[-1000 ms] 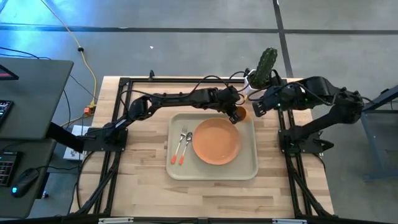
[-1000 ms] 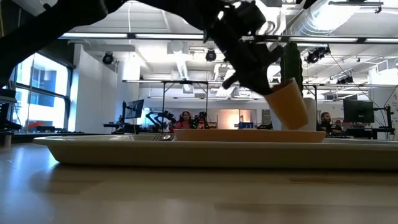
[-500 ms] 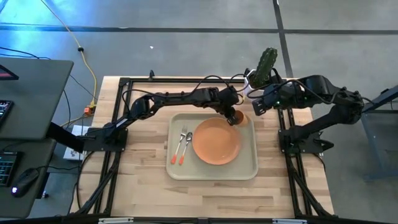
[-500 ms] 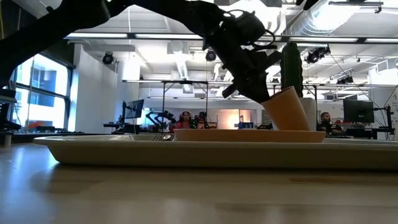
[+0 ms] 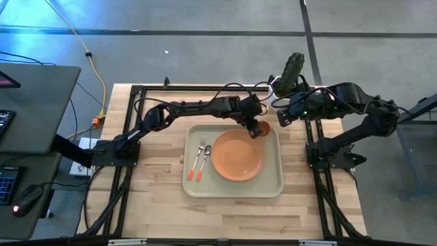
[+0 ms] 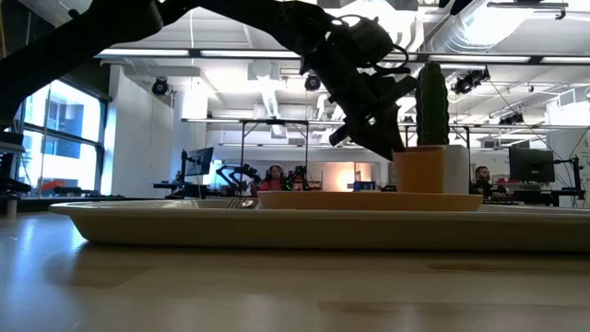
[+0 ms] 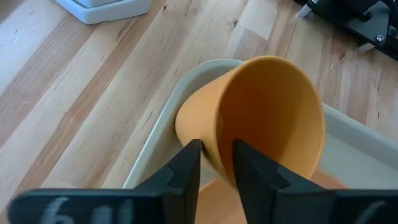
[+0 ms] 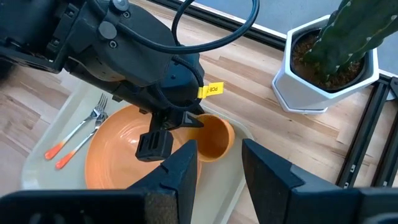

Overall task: Pick and place plate/cup/fork/spoon on tray
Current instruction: Put the orange cup on the light brown serving tray to the top right of orange plate, then return to Home Position

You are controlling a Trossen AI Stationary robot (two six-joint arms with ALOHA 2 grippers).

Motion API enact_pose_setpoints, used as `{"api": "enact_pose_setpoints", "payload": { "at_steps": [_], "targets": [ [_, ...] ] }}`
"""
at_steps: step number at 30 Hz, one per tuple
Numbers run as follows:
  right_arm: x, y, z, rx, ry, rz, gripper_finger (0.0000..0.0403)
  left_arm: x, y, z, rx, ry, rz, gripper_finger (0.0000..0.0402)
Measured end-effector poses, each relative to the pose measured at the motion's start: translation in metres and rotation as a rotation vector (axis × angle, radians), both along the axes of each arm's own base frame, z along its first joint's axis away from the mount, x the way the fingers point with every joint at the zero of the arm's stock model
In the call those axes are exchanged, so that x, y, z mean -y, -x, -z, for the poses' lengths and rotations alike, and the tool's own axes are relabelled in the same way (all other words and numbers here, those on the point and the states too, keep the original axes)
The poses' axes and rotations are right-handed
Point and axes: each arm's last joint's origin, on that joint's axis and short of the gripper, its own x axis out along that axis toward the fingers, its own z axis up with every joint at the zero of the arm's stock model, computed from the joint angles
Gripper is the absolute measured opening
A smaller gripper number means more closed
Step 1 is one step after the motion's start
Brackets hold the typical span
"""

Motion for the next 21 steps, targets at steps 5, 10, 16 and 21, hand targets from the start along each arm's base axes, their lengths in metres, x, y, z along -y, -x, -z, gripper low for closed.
{"api": "enact_pose_setpoints", "payload": {
  "at_steps": [5, 10, 16, 21],
  "targets": [
    [0.0, 0.0, 0.0, 0.001, -0.001, 0.003, 0.0119, -0.005, 0.001, 0.0, 0.003, 0.011, -0.026, 0.0103],
    [0.0, 0.0, 0.0, 0.002, -0.002, 0.004, 0.0119, -0.014, 0.002, -0.001, 0.017, 0.049, -0.085, 0.0114],
    [0.0, 0.0, 0.0, 0.006, -0.005, 0.011, 0.0119, -0.019, 0.003, -0.002, 0.038, 0.103, -0.07, 0.0143],
    [0.001, 0.0, -0.001, 0.003, 0.054, 0.016, 0.0119, -0.02, 0.009, -0.02, 0.057, 0.068, -0.053, 0.0182]
  ]
}}
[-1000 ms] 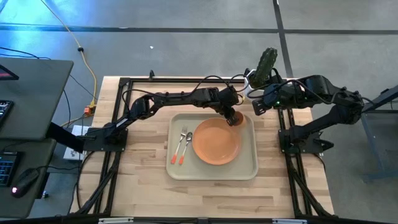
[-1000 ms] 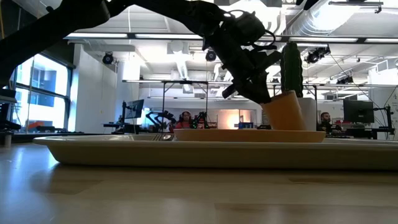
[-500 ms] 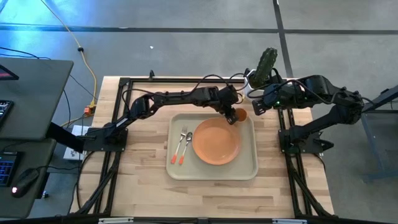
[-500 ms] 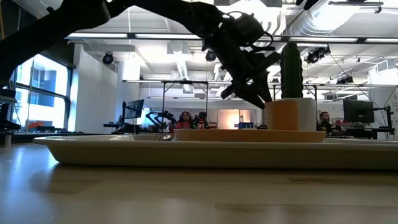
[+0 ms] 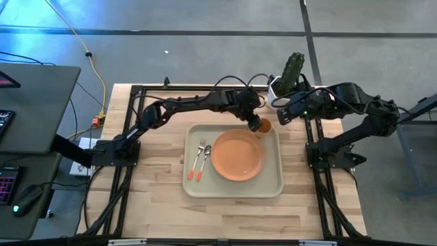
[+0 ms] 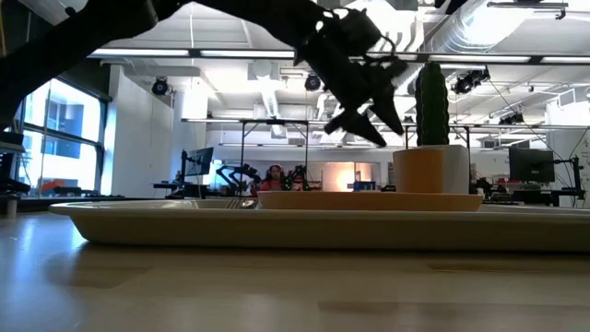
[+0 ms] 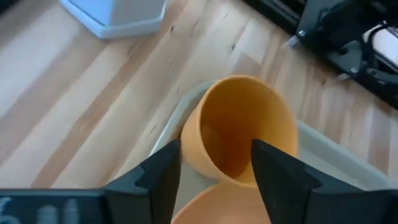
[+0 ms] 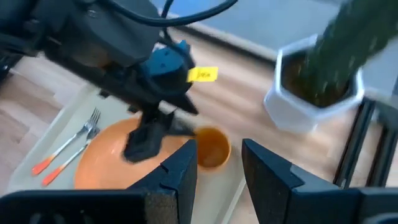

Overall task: Pick and place plate/cup/fork/spoon on tray
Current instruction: Return to Home Position

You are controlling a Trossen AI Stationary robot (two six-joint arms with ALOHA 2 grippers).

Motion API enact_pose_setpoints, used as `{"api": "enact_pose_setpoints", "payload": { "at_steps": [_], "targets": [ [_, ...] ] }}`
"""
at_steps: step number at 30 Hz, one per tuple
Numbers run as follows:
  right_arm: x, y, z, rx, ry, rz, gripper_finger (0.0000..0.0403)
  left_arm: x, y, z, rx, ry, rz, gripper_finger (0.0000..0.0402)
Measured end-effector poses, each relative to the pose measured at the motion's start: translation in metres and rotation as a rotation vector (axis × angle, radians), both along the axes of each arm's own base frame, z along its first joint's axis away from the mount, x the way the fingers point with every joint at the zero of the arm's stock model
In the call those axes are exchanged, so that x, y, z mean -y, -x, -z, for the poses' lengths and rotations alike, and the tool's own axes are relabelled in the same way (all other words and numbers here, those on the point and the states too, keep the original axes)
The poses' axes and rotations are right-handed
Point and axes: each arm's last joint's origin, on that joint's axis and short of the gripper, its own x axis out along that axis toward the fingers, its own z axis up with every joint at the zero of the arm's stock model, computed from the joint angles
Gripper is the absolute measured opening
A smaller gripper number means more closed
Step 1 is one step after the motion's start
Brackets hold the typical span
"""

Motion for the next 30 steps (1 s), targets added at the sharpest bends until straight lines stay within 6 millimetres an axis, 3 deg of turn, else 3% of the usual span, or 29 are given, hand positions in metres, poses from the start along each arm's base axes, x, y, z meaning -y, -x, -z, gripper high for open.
{"api": "enact_pose_setpoints", "payload": {
  "at_steps": [5, 10, 14, 17, 20, 25, 30],
  "targets": [
    [0.002, -0.01, -0.01, 0.052, 0.146, -0.14, 0.0119, -0.001, 0.014, -0.035, 0.028, -0.092, 0.041, 0.021],
    [0.006, -0.026, -0.017, 0.152, 0.241, -0.247, 0.0119, 0.009, 0.035, -0.1, 0.173, -0.232, 0.104, 0.0213],
    [0.007, -0.044, 0.005, 0.315, 0.231, -0.378, 0.0119, 0.022, 0.064, -0.136, 0.277, -0.339, 0.121, 0.0201],
    [0.004, -0.051, 0.034, 0.445, 0.21, -0.503, 0.0119, 0.026, 0.093, -0.134, 0.323, -0.354, 0.107, 0.0189],
    [0.001, -0.043, 0.057, 0.548, 0.223, -0.593, 0.0112, 0.029, 0.13, -0.119, 0.386, -0.346, 0.068, 0.0179],
    [-0.001, 0.003, 0.091, 0.674, 0.274, -0.602, 0.0072, 0.038, 0.202, -0.102, 0.541, -0.337, 0.017, 0.0163],
    [-0.002, 0.052, 0.113, 0.847, 0.342, -0.582, 0.0011, 0.047, 0.268, -0.1, 0.703, -0.379, -0.024, 0.0134]
  ]
}}
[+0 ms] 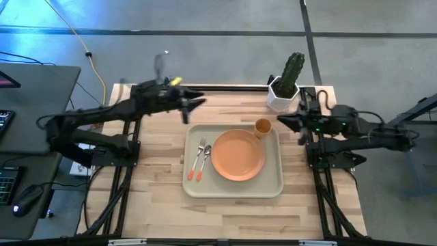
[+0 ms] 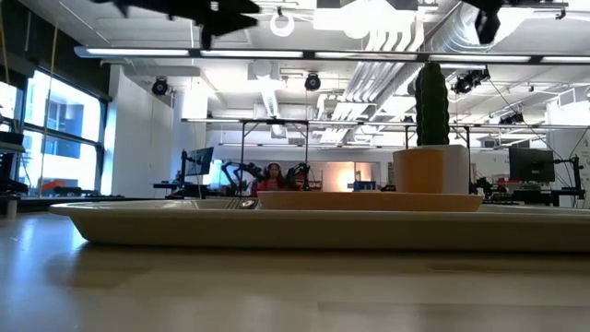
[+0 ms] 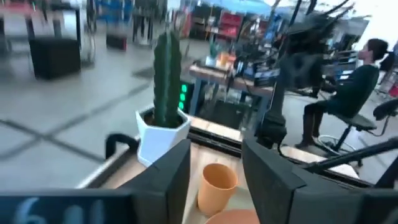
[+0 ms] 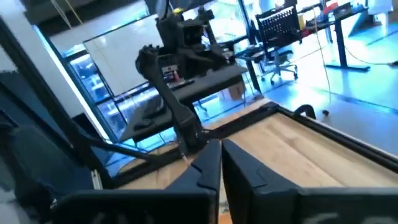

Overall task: Pick and place plate/cup/fork/spoon on tray
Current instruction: Return to Home Position

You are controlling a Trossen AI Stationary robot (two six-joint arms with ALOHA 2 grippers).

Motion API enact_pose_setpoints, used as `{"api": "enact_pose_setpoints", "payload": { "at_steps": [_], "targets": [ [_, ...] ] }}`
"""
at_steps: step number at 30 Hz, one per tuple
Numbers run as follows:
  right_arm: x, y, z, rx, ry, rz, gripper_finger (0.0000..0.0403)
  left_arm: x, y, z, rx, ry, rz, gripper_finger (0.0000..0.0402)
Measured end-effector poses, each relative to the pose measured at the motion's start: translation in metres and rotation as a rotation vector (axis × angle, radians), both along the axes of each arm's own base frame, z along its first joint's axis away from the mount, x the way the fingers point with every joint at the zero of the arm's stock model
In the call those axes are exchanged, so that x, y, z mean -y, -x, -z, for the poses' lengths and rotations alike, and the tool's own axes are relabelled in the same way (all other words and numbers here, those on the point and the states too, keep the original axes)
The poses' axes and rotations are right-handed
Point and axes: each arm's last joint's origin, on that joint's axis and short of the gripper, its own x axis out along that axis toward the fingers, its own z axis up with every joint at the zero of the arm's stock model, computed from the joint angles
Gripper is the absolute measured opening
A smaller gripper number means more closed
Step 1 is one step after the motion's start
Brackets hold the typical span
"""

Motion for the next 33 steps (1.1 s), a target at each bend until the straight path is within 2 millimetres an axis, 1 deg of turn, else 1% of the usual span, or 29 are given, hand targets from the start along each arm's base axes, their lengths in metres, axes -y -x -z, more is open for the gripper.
{"api": "enact_pose_setpoints", "payload": {
  "at_steps": [1, 3, 5, 6, 9, 12, 17, 19, 21, 26, 30, 33],
  "targets": [
    [0.0, 0.007, 0.005, 0.009, 0.004, -0.005, 0.0006, 0.003, 0.012, 0.001, 0.01, -0.028, -0.003, 0.0126],
    [-0.002, 0.018, 0.013, 0.012, 0.028, -0.049, 0.0007, 0.007, 0.028, 0.007, -0.008, -0.127, -0.003, 0.0107],
    [-0.004, 0.027, 0.021, 0.025, 0.107, -0.111, 0.001, 0.011, 0.041, 0.019, -0.092, -0.209, 0.008, 0.0086],
    [-0.005, 0.031, 0.024, 0.033, 0.147, -0.117, 0.0009, 0.013, 0.045, 0.022, -0.112, -0.232, 0.012, 0.0075],
    [-0.005, 0.038, 0.032, 0.048, 0.23, -0.106, 0.0002, 0.019, 0.062, 0.025, -0.077, -0.216, 0.01, 0.0038],
    [-0.005, 0.041, 0.04, 0.051, 0.241, -0.102, 0.0003, 0.026, 0.075, 0.039, -0.046, -0.223, 0.043, 0.0008],
    [-0.006, 0.044, 0.051, 0.04, 0.365, -0.117, 0.0, 0.035, 0.096, 0.071, 0.048, -0.207, 0.06, 0.0008],
    [-0.005, 0.044, 0.057, 0.03, 0.399, -0.111, 0.0, 0.037, 0.103, 0.085, 0.055, -0.189, 0.058, 0.0005],
    [-0.005, 0.042, 0.066, 0.008, 0.392, -0.114, 0.0, 0.039, 0.109, 0.099, 0.038, -0.178, 0.061, 0.0001],
    [-0.005, 0.034, 0.091, -0.006, 0.336, -0.129, 0.0, 0.043, 0.12, 0.122, 0.044, -0.163, 0.061, 0.0001],
    [-0.005, 0.029, 0.108, 0.052, 0.339, -0.126, 0.0, 0.046, 0.126, 0.138, 0.055, -0.144, 0.061, 0.0001],
    [-0.005, 0.028, 0.118, 0.102, 0.331, -0.119, 0.0, 0.048, 0.13, 0.144, 0.08, -0.122, 0.089, 0.0001]
  ]
}}
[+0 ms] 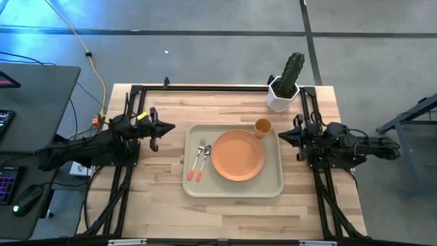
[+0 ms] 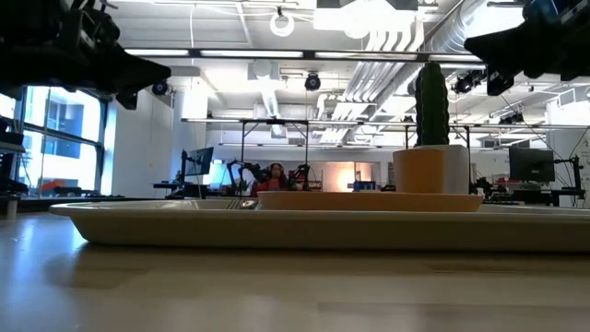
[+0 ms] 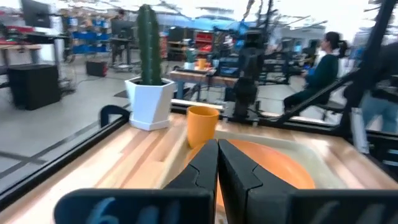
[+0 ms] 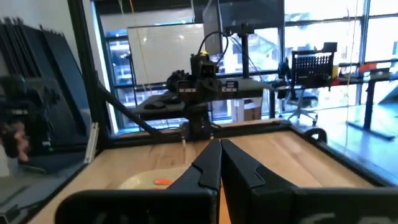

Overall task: Pick and place plate/cup/fork/spoon on tray
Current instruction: Return to Home Position

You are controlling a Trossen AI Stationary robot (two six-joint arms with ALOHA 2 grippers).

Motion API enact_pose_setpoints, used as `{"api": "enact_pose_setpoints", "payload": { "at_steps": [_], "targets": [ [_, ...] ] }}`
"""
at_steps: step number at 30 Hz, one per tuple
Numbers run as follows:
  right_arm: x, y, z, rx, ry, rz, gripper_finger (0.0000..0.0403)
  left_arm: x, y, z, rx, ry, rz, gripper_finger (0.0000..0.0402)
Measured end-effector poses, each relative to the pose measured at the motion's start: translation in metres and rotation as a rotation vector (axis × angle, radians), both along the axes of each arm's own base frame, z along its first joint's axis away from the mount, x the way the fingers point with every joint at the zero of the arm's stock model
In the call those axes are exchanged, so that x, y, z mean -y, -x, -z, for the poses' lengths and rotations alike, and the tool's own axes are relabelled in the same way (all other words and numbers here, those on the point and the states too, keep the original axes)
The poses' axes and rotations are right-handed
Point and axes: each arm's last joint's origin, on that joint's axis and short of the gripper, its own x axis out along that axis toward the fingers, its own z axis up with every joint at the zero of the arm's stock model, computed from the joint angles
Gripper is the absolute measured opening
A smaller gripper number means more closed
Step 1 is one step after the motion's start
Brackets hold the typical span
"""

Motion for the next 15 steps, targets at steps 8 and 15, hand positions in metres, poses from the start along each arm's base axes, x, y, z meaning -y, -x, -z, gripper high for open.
{"api": "enact_pose_setpoints", "payload": {
  "at_steps": [8, 15],
  "targets": [
    [-0.002, -0.002, 0.019, 0.002, -0.074, -0.071, 0.0, 0.005, 0.006, 0.013, 0.019, 0.023, 0.09, 0.0],
    [-0.002, -0.003, 0.025, -0.026, -0.066, -0.071, 0.0, 0.007, 0.009, 0.012, 0.021, -0.006, 0.14, 0.0]
  ]
}}
